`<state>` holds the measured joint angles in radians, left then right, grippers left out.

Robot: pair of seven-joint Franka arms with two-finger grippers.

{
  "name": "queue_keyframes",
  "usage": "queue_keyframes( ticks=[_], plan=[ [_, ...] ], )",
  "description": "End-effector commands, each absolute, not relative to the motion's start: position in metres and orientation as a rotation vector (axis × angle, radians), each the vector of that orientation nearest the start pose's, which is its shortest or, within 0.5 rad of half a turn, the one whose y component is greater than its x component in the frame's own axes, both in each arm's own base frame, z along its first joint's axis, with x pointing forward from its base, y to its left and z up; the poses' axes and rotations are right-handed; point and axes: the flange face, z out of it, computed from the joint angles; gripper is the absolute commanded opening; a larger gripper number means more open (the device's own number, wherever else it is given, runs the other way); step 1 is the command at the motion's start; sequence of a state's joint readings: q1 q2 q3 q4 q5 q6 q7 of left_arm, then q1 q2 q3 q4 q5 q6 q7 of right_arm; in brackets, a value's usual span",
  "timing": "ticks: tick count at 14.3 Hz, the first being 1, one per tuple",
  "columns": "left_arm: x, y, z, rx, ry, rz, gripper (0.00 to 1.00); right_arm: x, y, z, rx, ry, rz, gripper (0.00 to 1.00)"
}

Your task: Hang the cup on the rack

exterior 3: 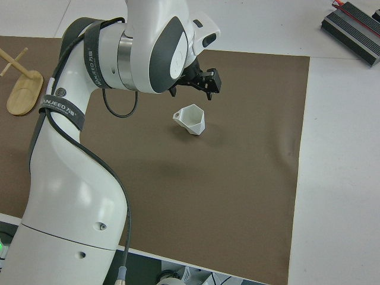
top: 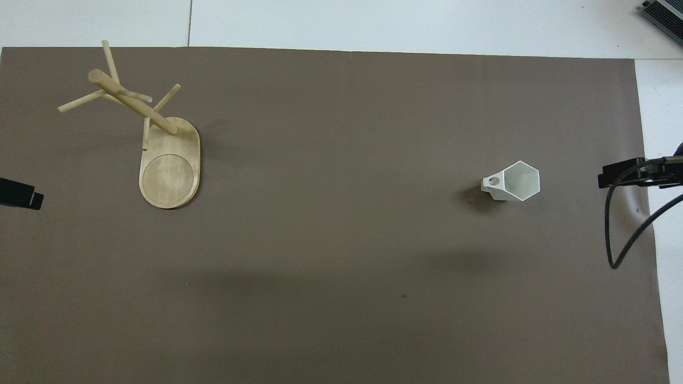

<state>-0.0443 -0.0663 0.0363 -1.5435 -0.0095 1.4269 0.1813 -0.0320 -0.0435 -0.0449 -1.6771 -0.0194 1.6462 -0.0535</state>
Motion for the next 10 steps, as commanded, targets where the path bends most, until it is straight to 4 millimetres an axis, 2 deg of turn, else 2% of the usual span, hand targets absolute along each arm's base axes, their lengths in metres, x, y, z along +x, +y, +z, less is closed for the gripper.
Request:
queue_keyframes(
  ticks=[1,7,10],
  plan=[
    [0.515,-0.006,0.661,-3.148,0.296,0.024,1.00,0.540,-0.048,0.609,-3.138,0.014,-0.010,1.00],
    [0.515,-0.005,0.660,-3.150,0.279,0.032,1.00,0.542,-0.047,0.610,-3.142,0.005,-0.029,1.00],
    [0.513,0.008,0.659,-3.153,0.243,0.053,1.00,0.542,-0.047,0.607,-3.140,0.010,-0.027,1.00]
  ],
)
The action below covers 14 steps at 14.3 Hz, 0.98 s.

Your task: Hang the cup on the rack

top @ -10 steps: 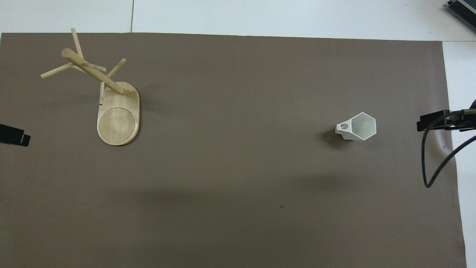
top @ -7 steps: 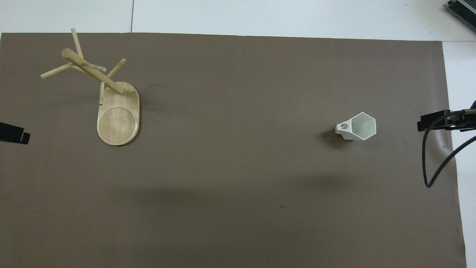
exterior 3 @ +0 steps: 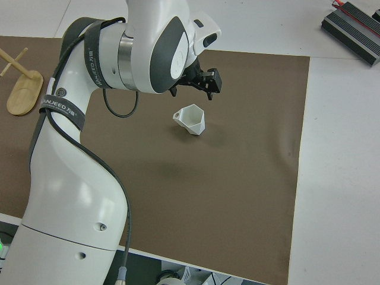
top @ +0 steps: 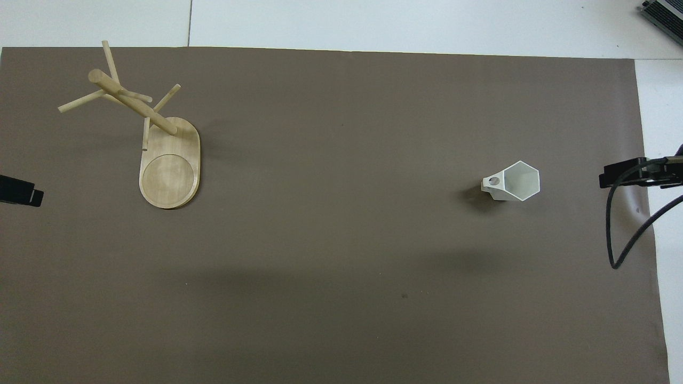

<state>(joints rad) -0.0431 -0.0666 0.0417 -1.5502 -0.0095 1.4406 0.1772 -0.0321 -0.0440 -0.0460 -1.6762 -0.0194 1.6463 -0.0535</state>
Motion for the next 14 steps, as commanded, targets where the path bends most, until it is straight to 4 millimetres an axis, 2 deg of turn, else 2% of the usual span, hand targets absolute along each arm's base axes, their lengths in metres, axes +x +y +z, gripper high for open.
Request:
queue_keyframes(
  ticks=[1,4,7,10,14],
  plan=[
    [0.513,0.010,0.658,-3.154,0.238,0.055,1.00,0.542,-0.047,0.607,-3.140,0.010,-0.027,1.00],
    [0.513,0.009,0.658,-3.154,0.240,0.055,1.00,0.544,-0.048,0.604,-3.141,0.007,-0.036,1.00],
    [0.513,0.011,0.658,-3.154,0.235,0.055,1.00,0.554,-0.049,0.588,-3.143,-0.002,-0.053,1.00],
    [0.513,0.009,0.658,-3.154,0.240,0.055,1.00,0.568,-0.050,0.561,-3.145,-0.007,-0.065,1.00],
    [0.513,0.011,0.658,-3.154,0.235,0.055,1.00,0.594,-0.050,0.511,-3.133,-0.007,-0.047,1.00]
  ],
)
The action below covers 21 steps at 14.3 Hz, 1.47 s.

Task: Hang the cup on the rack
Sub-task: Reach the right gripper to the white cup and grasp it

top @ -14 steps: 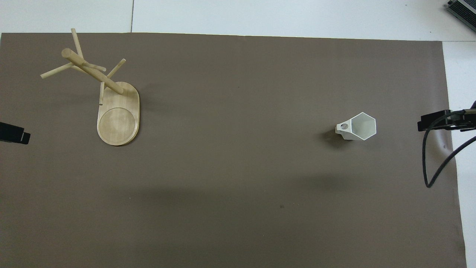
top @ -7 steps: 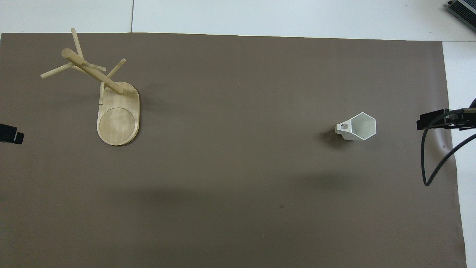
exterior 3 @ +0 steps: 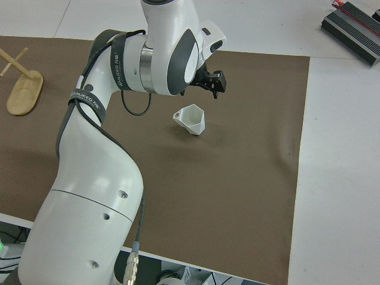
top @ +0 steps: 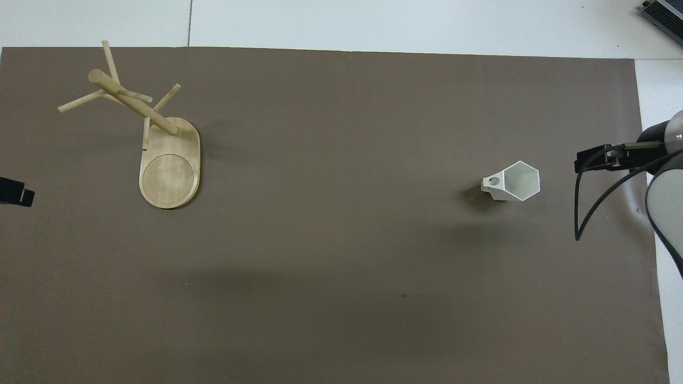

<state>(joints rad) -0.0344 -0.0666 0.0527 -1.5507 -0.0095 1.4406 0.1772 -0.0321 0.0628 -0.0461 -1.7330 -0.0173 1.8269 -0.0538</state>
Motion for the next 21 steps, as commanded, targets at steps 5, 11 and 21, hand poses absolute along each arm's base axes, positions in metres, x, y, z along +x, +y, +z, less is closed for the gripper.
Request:
queue_keyframes(
  ticks=[5,11,21],
  plan=[
    [0.513,0.011,0.658,-3.154,0.235,0.055,1.00,0.593,-0.047,0.440,-3.110,0.002,-0.026,1.00],
    [0.513,0.011,0.658,-3.154,0.235,0.055,1.00,0.600,-0.048,0.388,-3.117,0.018,-0.052,1.00],
    [0.513,0.010,0.658,-3.154,0.238,0.055,1.00,0.591,-0.047,0.364,-3.117,0.038,-0.037,0.81]
  ],
)
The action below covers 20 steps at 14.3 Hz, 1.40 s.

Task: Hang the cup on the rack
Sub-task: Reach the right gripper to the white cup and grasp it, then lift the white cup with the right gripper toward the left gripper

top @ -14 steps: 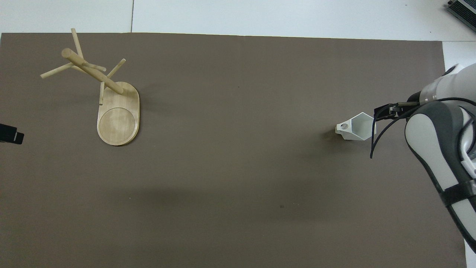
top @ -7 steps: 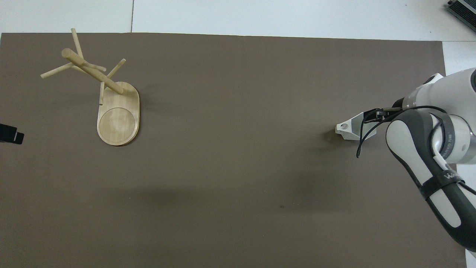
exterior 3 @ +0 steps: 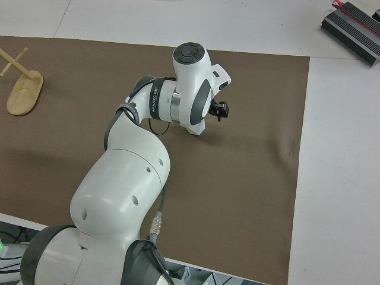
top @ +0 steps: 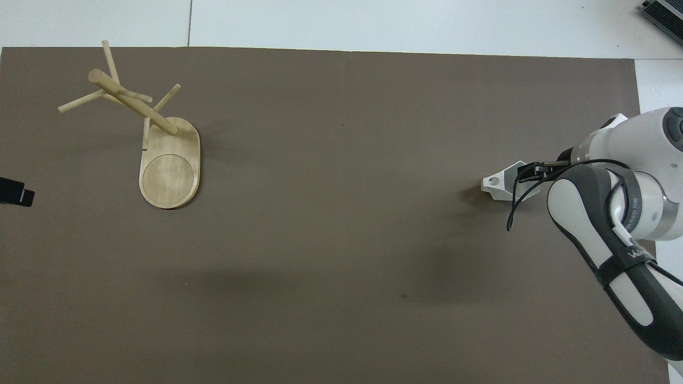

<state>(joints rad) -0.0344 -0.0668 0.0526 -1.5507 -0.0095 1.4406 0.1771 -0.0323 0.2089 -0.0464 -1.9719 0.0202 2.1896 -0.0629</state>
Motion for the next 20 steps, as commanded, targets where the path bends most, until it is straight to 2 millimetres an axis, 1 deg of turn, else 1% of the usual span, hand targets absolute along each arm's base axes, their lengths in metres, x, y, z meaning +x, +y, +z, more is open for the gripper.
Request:
queue_keyframes(
  ticks=[1,2,5,7,8,12,14,16,17,18,19,20],
  plan=[
    [0.513,0.010,0.658,-3.154,0.238,0.055,1.00,0.592,-0.047,0.365,-3.117,0.043,-0.039,0.72],
    [0.513,0.011,0.658,-3.154,0.235,0.055,1.00,0.592,-0.045,0.365,-3.117,0.038,-0.039,0.62],
    [0.513,0.010,0.658,-3.154,0.238,0.055,1.00,0.593,-0.042,0.365,-3.117,0.027,-0.042,0.23],
    [0.513,0.010,0.658,-3.154,0.238,0.055,1.00,0.594,-0.042,0.367,-3.116,0.031,-0.046,0.05],
    [0.513,0.010,0.658,-3.154,0.238,0.055,1.00,0.595,-0.043,0.368,-3.116,0.045,-0.049,0.00],
    [0.513,0.011,0.658,-3.154,0.235,0.055,1.00,0.596,-0.042,0.368,-3.115,0.079,-0.051,0.00],
    [0.513,0.011,0.658,-3.154,0.235,0.055,1.00,0.599,-0.042,0.372,-3.114,0.079,-0.060,0.00],
    [0.513,0.009,0.658,-3.154,0.240,0.055,1.00,0.601,-0.039,0.382,-3.111,0.068,-0.056,0.00],
    [0.513,0.010,0.658,-3.154,0.238,0.055,1.00,0.604,-0.026,0.396,-3.091,0.051,-0.065,0.00],
    [0.513,0.010,0.658,-3.154,0.238,0.055,1.00,0.609,-0.015,0.414,-3.070,0.037,-0.061,0.00],
    [0.513,0.011,0.659,-3.154,0.235,0.053,1.00,0.614,-0.013,0.436,-3.059,0.034,-0.059,0.00],
    [0.513,0.009,0.658,-3.154,0.240,0.055,1.00,0.616,-0.004,0.455,-3.053,0.006,-0.023,0.00]
  ],
)
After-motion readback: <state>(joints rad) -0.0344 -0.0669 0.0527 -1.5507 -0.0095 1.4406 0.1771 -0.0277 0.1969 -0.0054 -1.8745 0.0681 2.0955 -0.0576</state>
